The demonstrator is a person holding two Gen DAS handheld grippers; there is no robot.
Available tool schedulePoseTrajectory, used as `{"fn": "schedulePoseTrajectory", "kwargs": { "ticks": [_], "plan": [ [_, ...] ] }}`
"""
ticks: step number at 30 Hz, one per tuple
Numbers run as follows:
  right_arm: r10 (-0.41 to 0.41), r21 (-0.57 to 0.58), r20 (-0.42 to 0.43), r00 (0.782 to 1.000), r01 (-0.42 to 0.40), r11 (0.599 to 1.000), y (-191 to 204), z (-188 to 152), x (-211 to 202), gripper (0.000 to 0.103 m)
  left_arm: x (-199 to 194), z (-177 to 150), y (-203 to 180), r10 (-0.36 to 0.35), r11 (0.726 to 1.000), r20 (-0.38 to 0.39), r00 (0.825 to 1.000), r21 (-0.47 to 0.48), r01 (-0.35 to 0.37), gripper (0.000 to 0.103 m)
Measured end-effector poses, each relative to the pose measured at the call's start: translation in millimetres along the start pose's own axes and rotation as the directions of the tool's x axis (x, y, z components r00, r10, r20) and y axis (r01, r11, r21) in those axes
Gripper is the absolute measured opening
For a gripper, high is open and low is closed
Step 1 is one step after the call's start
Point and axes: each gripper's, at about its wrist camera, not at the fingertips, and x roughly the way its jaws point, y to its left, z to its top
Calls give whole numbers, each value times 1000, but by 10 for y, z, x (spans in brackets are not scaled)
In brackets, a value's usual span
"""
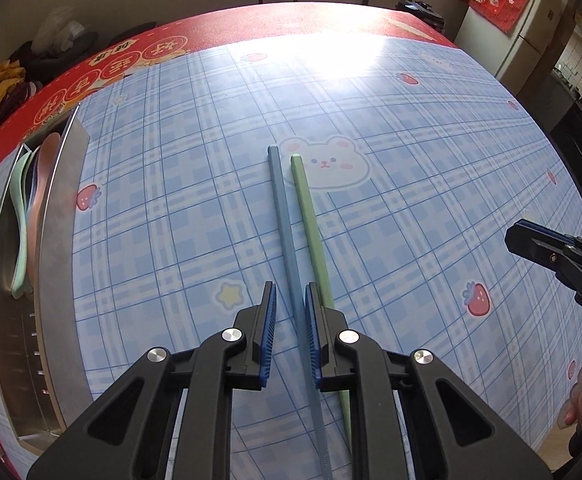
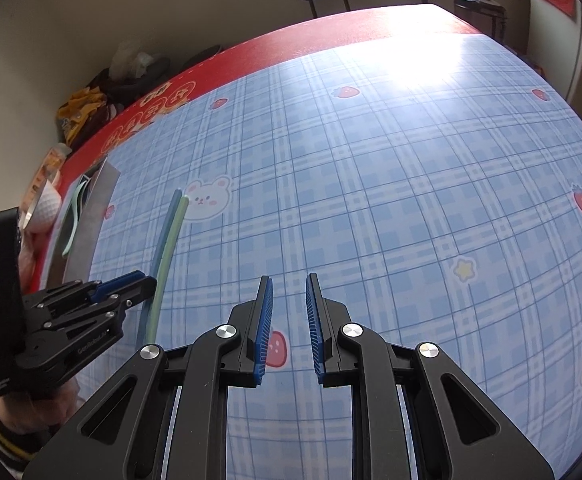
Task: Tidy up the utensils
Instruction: 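Move the left gripper to the blue chopstick and close on it, then lift the blue chopstick with the left gripper while the right grasps the green chopstick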
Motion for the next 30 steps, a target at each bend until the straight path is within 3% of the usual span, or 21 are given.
{"fn": "schedulePoseTrajectory", "kwargs": {
  "ticks": [3, 5, 14, 23, 30],
  "plan": [
    [5, -5, -7, 1000, -5, 1000, 24, -16, 18, 18, 9, 4, 74, -15, 999, 11, 1000, -45, 15, 6],
    [6, -16, -14, 1000, -7, 1000, 55, -34, 38, 18, 5, -2, 149, -52, 995, 9, 999, -83, 53, 6],
    [39, -83, -53, 998, -43, 996, 387, -35, 186, 18, -385, -231, 404, -66, 982, 75, 995, -174, 78, 6],
    [76, -201, -109, 991, -97, 975, 1031, -51, 442, 18, -868, -522, 768, -33, 966, 150, 988, -250, 70, 6],
    [32, -238, -151, 988, -68, 969, 1312, -79, 679, 18, -1085, -669, 1059, 3, 953, 174, 985, -300, 50, 6]
  ]
}}
